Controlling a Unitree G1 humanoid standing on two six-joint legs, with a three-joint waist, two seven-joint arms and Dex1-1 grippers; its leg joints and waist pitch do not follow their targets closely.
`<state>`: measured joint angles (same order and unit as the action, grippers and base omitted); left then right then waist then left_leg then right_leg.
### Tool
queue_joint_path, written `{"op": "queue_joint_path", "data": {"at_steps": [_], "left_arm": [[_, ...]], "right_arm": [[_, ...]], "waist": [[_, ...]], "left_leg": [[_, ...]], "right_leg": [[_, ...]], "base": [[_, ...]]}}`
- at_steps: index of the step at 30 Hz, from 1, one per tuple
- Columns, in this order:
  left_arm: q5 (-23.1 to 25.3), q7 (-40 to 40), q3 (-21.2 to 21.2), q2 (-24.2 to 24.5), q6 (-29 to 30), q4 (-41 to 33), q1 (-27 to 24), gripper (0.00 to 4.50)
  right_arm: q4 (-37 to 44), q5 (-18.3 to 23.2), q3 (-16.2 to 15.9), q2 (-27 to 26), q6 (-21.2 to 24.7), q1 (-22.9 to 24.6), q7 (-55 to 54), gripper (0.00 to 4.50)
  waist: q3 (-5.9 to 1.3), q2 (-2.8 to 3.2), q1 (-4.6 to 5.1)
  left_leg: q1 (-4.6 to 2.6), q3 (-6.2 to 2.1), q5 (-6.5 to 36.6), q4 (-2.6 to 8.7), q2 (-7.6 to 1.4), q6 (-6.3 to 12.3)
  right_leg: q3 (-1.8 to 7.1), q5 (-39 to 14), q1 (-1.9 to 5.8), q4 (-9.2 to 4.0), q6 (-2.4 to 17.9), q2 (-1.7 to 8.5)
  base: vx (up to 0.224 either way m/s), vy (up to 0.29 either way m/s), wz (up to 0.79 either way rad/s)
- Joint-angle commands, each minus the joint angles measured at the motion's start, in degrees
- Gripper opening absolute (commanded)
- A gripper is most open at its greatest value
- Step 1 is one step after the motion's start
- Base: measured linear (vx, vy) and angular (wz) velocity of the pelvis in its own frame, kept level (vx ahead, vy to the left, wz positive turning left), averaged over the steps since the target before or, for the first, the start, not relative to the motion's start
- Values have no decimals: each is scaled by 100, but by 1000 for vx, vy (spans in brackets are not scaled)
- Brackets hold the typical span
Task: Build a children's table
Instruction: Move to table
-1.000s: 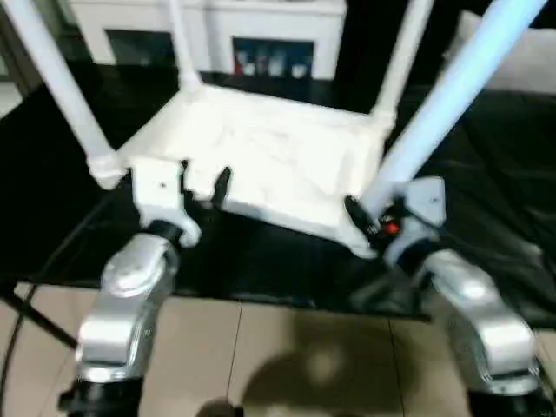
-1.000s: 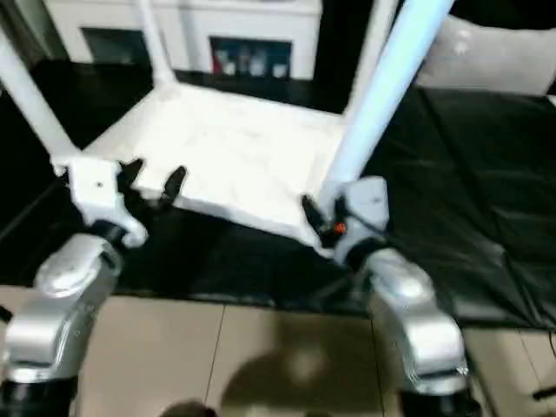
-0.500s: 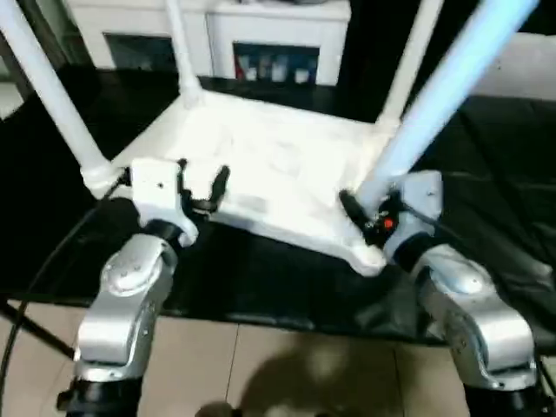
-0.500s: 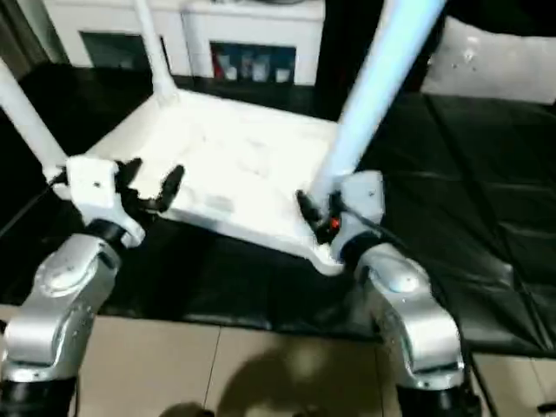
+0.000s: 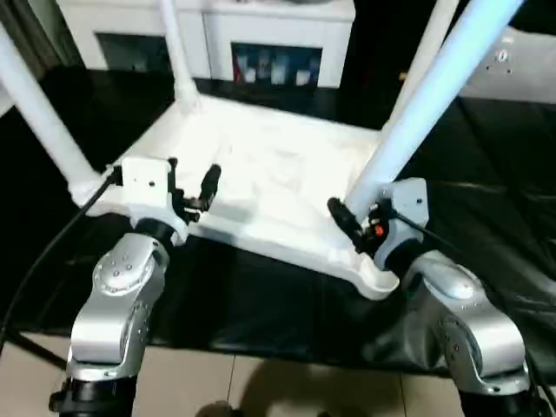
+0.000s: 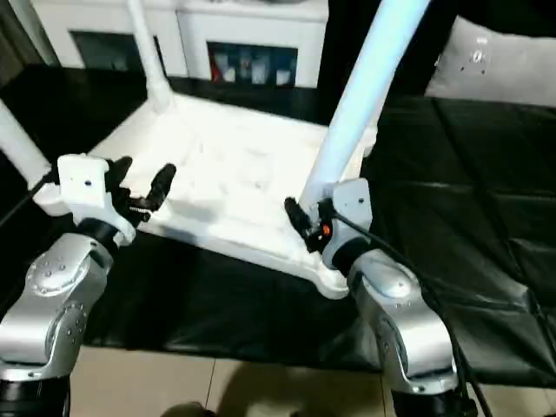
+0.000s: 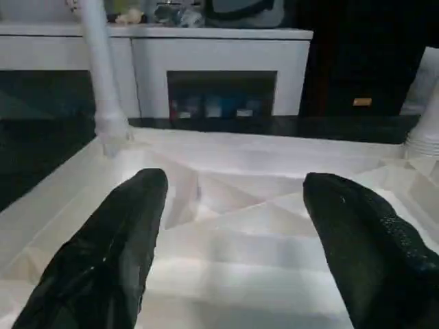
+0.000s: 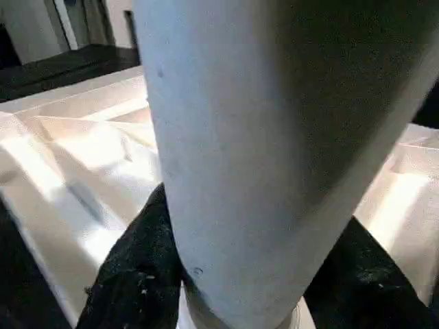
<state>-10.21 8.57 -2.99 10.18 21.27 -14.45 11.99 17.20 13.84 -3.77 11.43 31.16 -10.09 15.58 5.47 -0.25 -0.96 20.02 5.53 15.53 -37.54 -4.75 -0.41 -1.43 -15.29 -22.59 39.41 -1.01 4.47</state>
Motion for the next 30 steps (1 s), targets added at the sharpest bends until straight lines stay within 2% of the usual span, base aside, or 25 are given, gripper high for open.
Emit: {"op": "queue_joint_path", "data": {"at_steps": [1,2,3,4,5,6,7,8,9,10,11,12,13,14,15,16,17,18,19,20,21,23,25,27,30], "left_arm": [[66,41,124,-45,3,-31,22,361],[65,41,130,-41,2,-32,20,361],[64,41,130,-40,2,-32,20,361],[60,39,134,-34,1,-32,20,361],[53,36,131,-33,6,-31,19,361],[53,35,131,-33,7,-31,19,361],[13,52,117,-57,-23,-39,9,361],[13,52,117,-57,-23,-39,9,361],[9,57,117,-60,-19,-49,3,361],[12,60,123,-58,-17,-55,-3,361],[12,60,123,-58,-17,-55,-3,361],[27,70,125,-62,-17,-57,-5,361],[43,71,141,-59,-17,-63,-12,361],[49,73,150,-59,-23,-66,-18,361],[50,74,156,-58,-25,-69,-21,361],[51,73,160,-58,-25,-71,-22,361],[51,75,162,-58,-26,-72,-23,361],[49,79,162,-59,-26,-71,-23,361],[49,79,162,-59,-26,-71,-23,361],[52,83,166,-58,-28,-71,-25,361],[54,86,168,-59,-28,-72,-26,361],[61,92,172,-60,-29,-72,-30,361],[68,99,175,-57,-32,-71,-33,361],[71,97,186,-55,-38,-63,-31,361],[77,96,208,-51,-50,-58,-38,361]], "right_arm": [[-18,-26,97,34,-58,0,9,188],[-15,-31,90,28,-62,6,8,188],[-15,-31,89,28,-62,7,8,188],[-12,-37,89,22,-64,11,9,188],[-8,-41,90,8,-66,15,5,188],[-8,-41,90,8,-66,15,5,188],[-6,-39,92,2,-66,17,2,188],[-6,-39,92,2,-66,17,2,188],[-4,-29,95,-2,-67,20,-2,188],[0,-19,98,-5,-68,23,-4,188],[0,-19,98,-5,-68,23,-4,188],[1,-11,95,-1,-75,25,-8,188],[8,-4,97,1,-78,32,-7,188],[13,-1,98,1,-80,36,-6,188],[17,-8,104,-4,-80,39,1,188],[12,-10,111,-6,-82,38,7,188],[0,-18,124,-12,-84,35,18,188],[-11,-23,129,-13,-88,32,23,188],[-11,-23,129,-13,-88,32,23,188],[-25,-23,135,-9,-93,26,30,188],[-40,-22,136,-4,-101,20,33,188],[-63,-23,136,2,-111,12,37,188],[-68,-18,135,8,-113,8,37,188],[-78,-19,137,16,-122,5,46,188],[-87,-28,147,19,-131,5,59,188]], "waist": [[-302,-101,-8],[-367,-141,-320],[-267,-102,-323],[-236,-93,-318],[-174,5,-297],[-151,204,-253],[-190,294,-132],[-264,347,-71],[-356,371,90],[-367,378,86],[-419,281,65],[-490,183,-45],[-550,146,-124],[-568,137,-147],[-549,119,-171],[-497,131,-170],[-397,150,-149],[-366,157,-138],[-366,157,-138],[-281,153,-117],[-259,149,-123],[-228,147,-118],[-208,144,-110],[-199,134,-104],[-210,116,-95]], "left_leg": [[-166,-130,293,472,-405,1836],[447,-61,176,-284,-111,1065],[501,-97,-248,-293,-183,541],[529,-98,-358,-231,-219,395],[393,-86,-401,59,-329,323],[159,-54,-169,394,-516,293],[67,-175,573,694,-716,227],[-218,-339,738,752,-885,280],[-396,-554,371,753,-1005,645],[-434,-585,-197,674,-1001,917],[-385,-523,-1778,435,-968,1421],[-97,-355,-3258,230,-746,1465],[134,-252,-3951,196,-556,1219],[171,-219,-3842,198,-536,1071],[236,-183,-3181,249,-539,768],[261,-184,-2709,310,-572,646],[220,-187,-1220,445,-689,410],[210,-194,-811,489,-721,375],[210,-194,-811,489,-721,375],[147,-179,179,602,-762,277],[123,-160,601,638,-758,211],[134,-143,913,680,-765,84],[116,-93,1298,716,-778,-117],[123,-80,1489,739,-769,-239],[126,-84,1559,751,-771,-322]], "right_leg": [[339,140,212,-635,141,322],[901,-486,1049,-959,757,983],[685,-1134,967,-1007,1013,872],[619,-1397,966,-1043,1182,790],[430,-2039,844,-1127,1422,605],[178,-2506,768,-1217,1429,493],[5,-2156,682,-974,1220,99],[-30,-1530,466,-761,1170,-12],[-110,-302,316,-470,1121,2],[-106,168,203,-415,1053,38],[8,1134,115,-425,1011,235],[181,2517,271,-402,1051,424],[226,3935,455,-253,1016,369],[222,4196,477,-250,1008,374],[201,4255,496,-249,1014,361],[175,3961,493,-293,1061,382],[154,2515,473,-441,1308,435],[152,2007,475,-480,1415,448],[152,2007,475,-480,1415,448],[177,773,458,-602,1606,467],[211,150,463,-676,1611,497],[233,-472,428,-732,1530,501],[245,-1143,351,-786,1342,488],[250,-1531,316,-816,1187,484],[261,-1568,275,-831,1075,472]], "base": [[47,-84,6],[59,-99,-1],[56,-64,-12],[56,-64,-12],[0,0,0],[55,38,-2],[55,38,-2],[100,74,2],[103,69,5],[103,69,5],[76,58,3],[66,32,4],[66,32,4],[0,0,0],[0,0,0],[0,0,0],[0,0,0],[-71,-10,1],[-71,-10,1],[-81,-8,2],[-83,-5,3],[-84,-2,2],[-78,1,1],[-60,7,-2],[-18,3,-1]]}}
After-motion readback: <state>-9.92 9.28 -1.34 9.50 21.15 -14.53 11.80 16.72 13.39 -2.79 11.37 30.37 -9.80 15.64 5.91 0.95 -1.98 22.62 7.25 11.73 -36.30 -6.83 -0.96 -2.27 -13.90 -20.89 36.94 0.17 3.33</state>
